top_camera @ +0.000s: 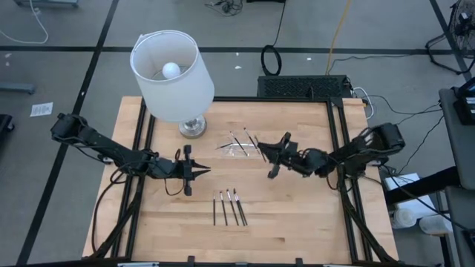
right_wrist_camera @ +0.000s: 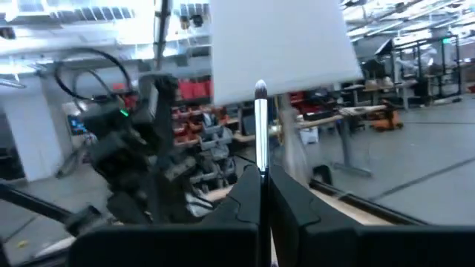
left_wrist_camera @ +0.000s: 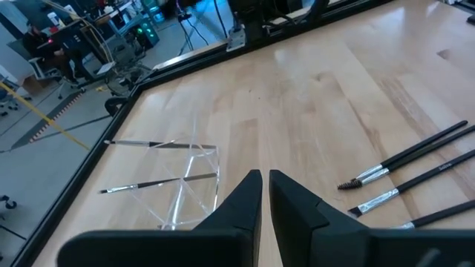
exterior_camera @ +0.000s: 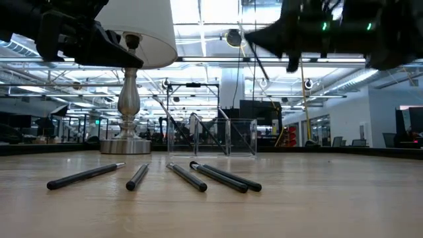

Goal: Put items in baskets/containers
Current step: Put the black eyeshadow brush into the transparent organizer

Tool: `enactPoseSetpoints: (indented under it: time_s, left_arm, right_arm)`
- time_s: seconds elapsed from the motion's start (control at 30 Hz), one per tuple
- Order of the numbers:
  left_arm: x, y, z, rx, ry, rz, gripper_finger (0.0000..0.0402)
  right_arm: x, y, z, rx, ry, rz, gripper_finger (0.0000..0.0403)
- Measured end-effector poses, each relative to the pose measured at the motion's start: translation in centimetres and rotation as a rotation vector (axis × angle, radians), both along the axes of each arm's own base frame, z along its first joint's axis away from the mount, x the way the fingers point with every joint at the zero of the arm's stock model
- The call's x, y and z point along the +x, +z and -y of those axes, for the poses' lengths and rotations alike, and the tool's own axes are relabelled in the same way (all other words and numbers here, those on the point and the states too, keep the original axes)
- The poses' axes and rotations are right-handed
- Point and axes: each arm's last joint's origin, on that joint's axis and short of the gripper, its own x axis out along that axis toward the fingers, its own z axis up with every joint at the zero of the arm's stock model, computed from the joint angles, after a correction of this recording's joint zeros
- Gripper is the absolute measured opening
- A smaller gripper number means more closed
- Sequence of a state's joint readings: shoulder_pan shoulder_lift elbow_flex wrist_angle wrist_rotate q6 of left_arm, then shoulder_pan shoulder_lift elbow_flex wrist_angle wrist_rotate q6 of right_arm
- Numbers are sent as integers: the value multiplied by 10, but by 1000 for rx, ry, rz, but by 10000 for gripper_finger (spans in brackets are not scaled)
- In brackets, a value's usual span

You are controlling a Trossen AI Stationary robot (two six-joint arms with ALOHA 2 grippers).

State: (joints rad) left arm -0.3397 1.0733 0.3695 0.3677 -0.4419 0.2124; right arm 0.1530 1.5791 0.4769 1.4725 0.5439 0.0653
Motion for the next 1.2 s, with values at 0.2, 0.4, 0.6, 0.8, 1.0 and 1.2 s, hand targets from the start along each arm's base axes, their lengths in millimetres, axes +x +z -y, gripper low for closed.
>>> enactPoseSetpoints:
  time_s: [0.2,0.4,0.6,0.8,1.0,1.2]
  left_arm:
    - [0,0,0,17,-3,1,37]
    - [0,0,-1,10,2,1,37]
    - [0,-1,-1,3,-1,-14,37]
    - [-1,-2,-1,-6,0,-23,37]
    - [0,-2,0,-16,-14,-19,37]
    - [0,-2,0,-15,-17,-17,37]
  right_arm:
    - [21,-15,20,-28,-17,5,0]
    - [52,-27,37,-70,-89,-34,0]
    - [64,-39,40,-86,-172,-83,0]
    - [62,-42,41,-84,-241,-107,0]
    - [63,-47,42,-98,-263,-169,0]
    - [64,-56,43,-104,-289,-220,0]
